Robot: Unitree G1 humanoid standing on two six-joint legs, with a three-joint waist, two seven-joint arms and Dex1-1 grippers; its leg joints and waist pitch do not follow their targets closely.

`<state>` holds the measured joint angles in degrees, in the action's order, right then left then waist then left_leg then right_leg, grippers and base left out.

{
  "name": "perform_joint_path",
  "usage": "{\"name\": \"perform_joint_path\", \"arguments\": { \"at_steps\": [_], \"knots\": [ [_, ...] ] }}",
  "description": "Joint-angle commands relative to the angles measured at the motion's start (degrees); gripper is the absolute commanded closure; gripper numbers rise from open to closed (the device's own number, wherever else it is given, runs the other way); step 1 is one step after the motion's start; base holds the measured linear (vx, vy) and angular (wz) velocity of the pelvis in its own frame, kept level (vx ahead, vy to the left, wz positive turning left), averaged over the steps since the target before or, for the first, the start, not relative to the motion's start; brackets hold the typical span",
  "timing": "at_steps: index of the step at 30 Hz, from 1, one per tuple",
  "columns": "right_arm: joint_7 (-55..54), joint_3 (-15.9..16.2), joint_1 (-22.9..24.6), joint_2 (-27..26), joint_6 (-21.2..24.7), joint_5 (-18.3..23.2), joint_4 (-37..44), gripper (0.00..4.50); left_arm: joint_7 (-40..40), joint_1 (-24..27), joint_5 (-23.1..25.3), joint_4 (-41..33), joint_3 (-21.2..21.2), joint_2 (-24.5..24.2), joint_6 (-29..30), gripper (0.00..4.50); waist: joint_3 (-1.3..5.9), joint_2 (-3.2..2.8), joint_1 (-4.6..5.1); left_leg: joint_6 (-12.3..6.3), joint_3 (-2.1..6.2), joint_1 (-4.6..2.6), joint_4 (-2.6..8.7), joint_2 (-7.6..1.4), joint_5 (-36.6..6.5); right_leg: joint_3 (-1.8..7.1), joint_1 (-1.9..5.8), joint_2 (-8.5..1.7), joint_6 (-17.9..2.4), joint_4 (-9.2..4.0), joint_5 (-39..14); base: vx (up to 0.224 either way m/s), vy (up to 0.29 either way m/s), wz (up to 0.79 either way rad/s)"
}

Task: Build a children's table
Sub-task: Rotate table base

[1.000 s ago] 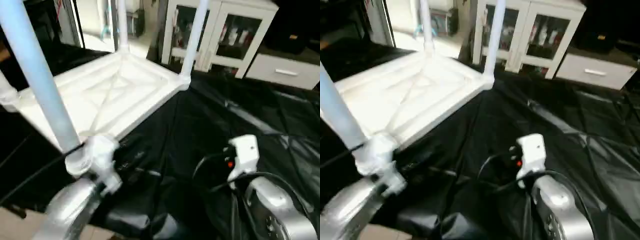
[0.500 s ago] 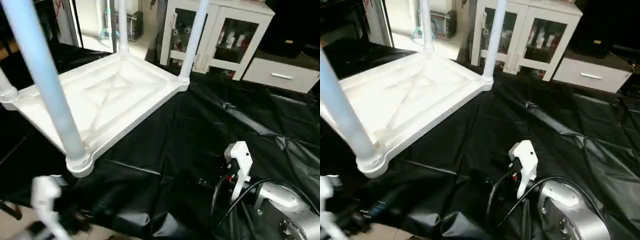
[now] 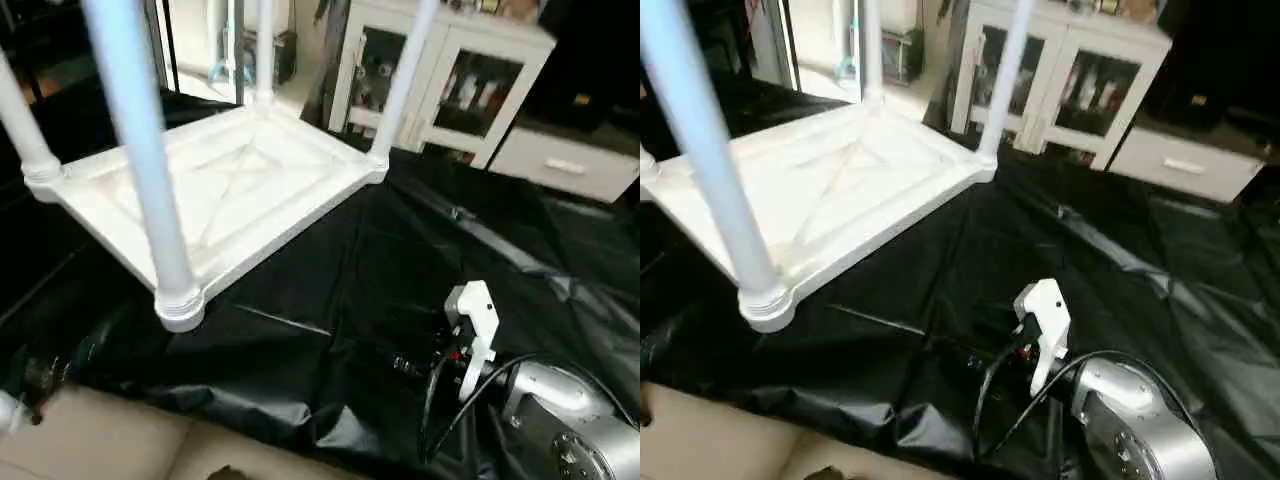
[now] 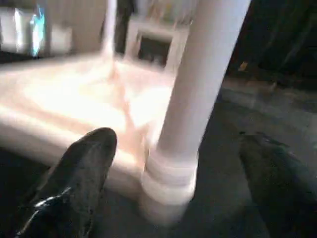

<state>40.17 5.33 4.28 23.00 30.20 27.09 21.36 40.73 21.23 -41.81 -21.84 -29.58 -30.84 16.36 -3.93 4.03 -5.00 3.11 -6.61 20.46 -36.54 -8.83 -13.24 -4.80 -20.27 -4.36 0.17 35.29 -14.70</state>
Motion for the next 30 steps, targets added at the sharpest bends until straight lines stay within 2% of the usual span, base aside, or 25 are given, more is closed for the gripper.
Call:
{"name": "perform_joint_path", "arguments": {
  "at_steps": [1,2,3,4,5,6,7,9,10,13,14,15,16,17,19,20,21,22,23,24,25,26,28,29,30],
  "knots": [
    [-0.6,-0.8,-0.3,0.2,-0.8,-0.5,-0.4,0.0,-1.7,-2.2,0.7,-1.2,3.6,-0.1,1.6,0.09,0.59,-2.69,0.7,8.9,2.54,-0.44,10.35,-4.47,-45.4,2.06,0.24,-2.99,-4.7,-4.14,-17.0,0.0,0.0,0.0],
    [-0.9,-1.0,-0.4,-0.1,-0.8,-0.4,-0.5,0.0,-2.4,-3.6,1.5,-0.5,4.6,0.3,1.6,0.09,0.44,-2.56,0.61,8.91,2.41,-0.47,10.53,-4.42,-46.5,1.98,0.36,-3.16,-4.3,-4.41,-19.7,0.0,0.0,0.0],
    [-1.2,-1.1,-0.4,-0.3,-0.8,-0.3,-0.4,0.0,-4.0,-5.2,3.9,0.7,5.5,0.5,1.2,0.09,0.65,-2.32,0.46,8.63,2.21,-0.9,10.21,-4.25,-46.4,2.22,0.44,-3.79,-3.5,-5.1,-24.5,0.0,0.0,0.0],
    [-1.5,-1.1,-0.5,-0.4,-0.8,-0.3,-0.4,0.0,-5.5,-6.6,6.5,2.1,6.2,0.6,0.5,0.09,0.69,-1.94,0.42,8.12,2.02,-1.5,9.35,-4.04,-43.8,2.76,-0.1,-4.8,-2.9,-6.34,-28.9,0.0,0.0,0.0],
    [-1.7,-1.1,-0.4,-0.5,-0.8,-0.3,-0.3,0.0,-5.7,-7.9,6.8,3.3,6.6,0.9,0.0,0.09,0.75,-1.68,0.43,7.38,2.04,-1.79,8.8,-3.9,-40.2,3.06,-0.05,-5.62,-2.2,-7.29,-32.4,0.0,0.0,0.0],
    [-1.7,-1.1,-0.4,-0.5,-0.8,-0.3,-0.3,0.0,-5.7,-7.9,6.8,3.3,6.6,0.9,0.0,0.09,0.8,-1.58,0.48,7.0,2.1,-1.69,8.77,-3.9,-38.4,3.12,0.25,-5.91,-2.0,-7.54,-33.3,0.0,0.0,0.0],
    [-1.8,-1.1,-0.3,-0.6,-0.8,-0.3,-0.1,0.0,-5.2,-9.0,6.8,4.3,6.8,1.1,-0.4,0.09,1.12,-1.87,0.39,6.46,2.15,-1.29,8.95,-4.03,-34.9,3.2,1.0,-6.2,-1.8,-7.61,-32.7,0.0,0.0,0.0],
    [-2.0,-1.2,0.0,-0.8,-0.7,-0.2,0.1,0.0,-4.6,-11.8,7.0,6.6,7.7,1.4,-1.1,0.09,1.43,-1.49,0.18,6.19,1.81,-1.62,9.08,-4.25,-31.7,3.31,0.77,-5.92,-2.2,-7.65,-29.1,0.0,0.0,0.0],
    [-2.1,-1.2,0.2,-0.9,-0.8,-0.1,0.0,0.0,-4.3,-13.5,6.9,7.4,8.4,1.5,-1.0,0.09,1.46,-1.58,0.06,5.99,1.6,-1.7,9.12,-4.32,-30.1,3.47,0.55,-5.74,-3.1,-7.35,-25.6,0.0,0.0,0.0],
    [-2.2,-1.2,0.2,-0.9,-1.0,-0.3,-0.1,0.0,-3.8,-15.6,6.7,8.2,9.8,1.6,-0.8,0.09,1.38,-1.65,-0.01,6.09,1.32,-1.91,9.25,-4.48,-30.1,3.4,0.43,-5.46,-4.5,-6.93,-22.6,0.0,0.0,0.0],
    [-2.3,-1.2,0.1,-1.0,-0.9,-0.3,-0.2,0.0,-3.2,-17.0,7.1,8.6,11.2,1.7,-0.4,0.09,1.25,-1.37,0.13,6.08,1.29,-1.81,9.38,-4.51,-30.5,3.33,0.5,-5.36,-4.4,-6.94,-22.8,0.0,0.0,0.0],
    [-2.3,-1.2,0.0,-1.0,-0.9,-0.3,-0.2,0.0,-3.2,-17.1,7.1,8.7,11.4,1.7,-0.3,0.09,1.46,-1.65,-0.01,6.26,1.35,-1.91,9.43,-4.55,-30.5,3.34,0.62,-5.34,-4.5,-6.68,-21.9,0.0,0.0,0.0],
    [-2.3,-1.2,0.0,-1.0,-0.9,-0.3,-0.2,0.0,-3.2,-17.1,7.1,8.7,11.4,1.7,-0.3,0.09,1.55,-1.62,0.02,6.38,1.22,-1.98,9.38,-4.58,-29.9,3.46,0.49,-5.28,-5.0,-6.49,-20.0,0.0,0.0,0.0],
    [-2.5,-1.2,0.0,-1.1,-0.9,-0.3,-0.2,0.0,-2.8,-18.0,7.7,9.1,12.2,1.9,-0.6,0.09,1.68,-1.65,0.1,6.38,1.15,-1.73,9.43,-4.54,-28.7,3.5,0.72,-5.17,-5.2,-6.21,-18.1,0.0,0.0,0.0],
    [-2.5,-0.8,0.3,-1.0,-1.1,-0.4,0.0,0.0,-1.1,-20.3,8.1,8.9,15.7,2.5,0.0,0.09,1.92,-1.58,0.04,6.14,1.01,-1.69,9.43,-4.57,-26.9,3.62,0.78,-5.09,-5.4,-5.91,-15.9,0.0,0.0,0.0],
    [-2.5,-0.7,0.4,-1.0,-1.1,-0.5,0.1,0.0,-0.5,-21.4,7.8,8.5,17.3,2.9,0.7,0.09,2.13,-1.59,-0.16,5.85,0.63,-1.92,9.29,-4.58,-24.8,3.86,0.49,-4.99,-5.6,-5.75,-14.3,0.0,0.0,0.0],
    [-2.5,-0.8,0.5,-1.0,-1.0,-0.4,0.2,0.0,0.1,-22.7,6.9,7.5,19.6,3.6,2.1,0.09,2.05,-1.33,-0.27,5.5,0.17,-2.11,9.21,-4.53,-24.6,4.13,0.11,-4.82,-5.7,-5.83,-15.2,0.0,0.0,0.0],
    [-2.5,-0.8,0.5,-1.0,-1.0,-0.4,0.2,0.0,0.1,-22.7,6.9,7.5,19.6,3.6,2.1,0.09,2.07,-1.33,-0.52,5.4,-0.29,-2.71,8.93,-4.44,-25.3,4.42,-0.52,-4.83,-5.9,-6.13,-17.8,0.0,0.0,0.0],
    [-2.4,-0.8,0.7,-0.9,-1.1,-0.4,0.3,0.0,0.6,-23.5,6.4,6.6,21.4,4.0,3.3,0.09,2.1,-1.15,-0.46,5.22,-0.39,-2.71,8.86,-4.45,-25.3,4.55,-0.59,-4.84,-6.0,-6.16,-18.4,0.0,0.0,0.0],
    [-2.0,-1.1,1.5,-0.3,-1.1,-0.5,0.4,0.0,1.3,-26.0,6.3,5.0,26.2,5.7,5.2,0.09,2.46,-1.33,-0.49,5.04,-0.43,-2.15,8.88,-4.6,-22.5,4.7,-0.13,-4.85,-6.5,-5.67,-16.2,0.0,0.0,0.0],
    [-2.0,-1.1,1.5,-0.3,-1.1,-0.5,0.4,0.0,1.3,-26.0,6.3,5.0,26.2,5.7,5.2,0.09,2.68,-1.31,-0.63,5.01,-0.54,-2.2,8.82,-4.69,-20.8,4.69,-0.11,-4.77,-6.7,-5.46,-14.0,0.079,-0.01,0.03],
    [-1.8,-1.2,1.8,0.0,-1.2,-0.5,0.3,0.0,1.5,-27.9,7.0,4.8,29.0,7.0,5.7,0.09,2.86,-1.02,-0.88,4.44,-0.88,-2.06,8.47,-4.6,-17.0,4.76,-0.1,-4.47,-7.3,-4.91,-8.8,0.079,-0.01,0.03],
    [-1.7,-1.3,2.2,0.4,-1.2,-0.6,0.3,0.0,1.6,-30.9,8.2,5.7,32.3,9.4,5.8,0.09,2.93,-0.91,-1.28,3.8,-1.36,-2.08,8.13,-4.53,-14.4,5.01,-0.17,-4.32,-8.1,-4.55,-6.5,0.084,-0.018,0.06],
    [-1.4,-1.1,2.6,0.8,-1.3,-0.9,0.4,0.0,1.7,-35.8,10.4,9.1,36.3,13.7,5.1,0.09,3.32,-1.01,-1.36,3.69,-1.57,-1.88,7.87,-4.49,-11.4,5.03,0.19,-4.24,-8.7,-4.09,-3.1,0.081,-0.018,0.06],
    [-1.4,-1.1,2.6,0.8,-1.3,-0.9,0.4,0.0,1.7,-35.8,10.4,9.1,36.3,13.7,5.1,0.09,3.43,-0.91,-1.45,3.67,-1.85,-1.96,7.72,-4.51,-9.7,5.02,0.15,-4.22,-8.9,-4.09,-1.3,0.073,-0.011,0.05]
  ]
}}
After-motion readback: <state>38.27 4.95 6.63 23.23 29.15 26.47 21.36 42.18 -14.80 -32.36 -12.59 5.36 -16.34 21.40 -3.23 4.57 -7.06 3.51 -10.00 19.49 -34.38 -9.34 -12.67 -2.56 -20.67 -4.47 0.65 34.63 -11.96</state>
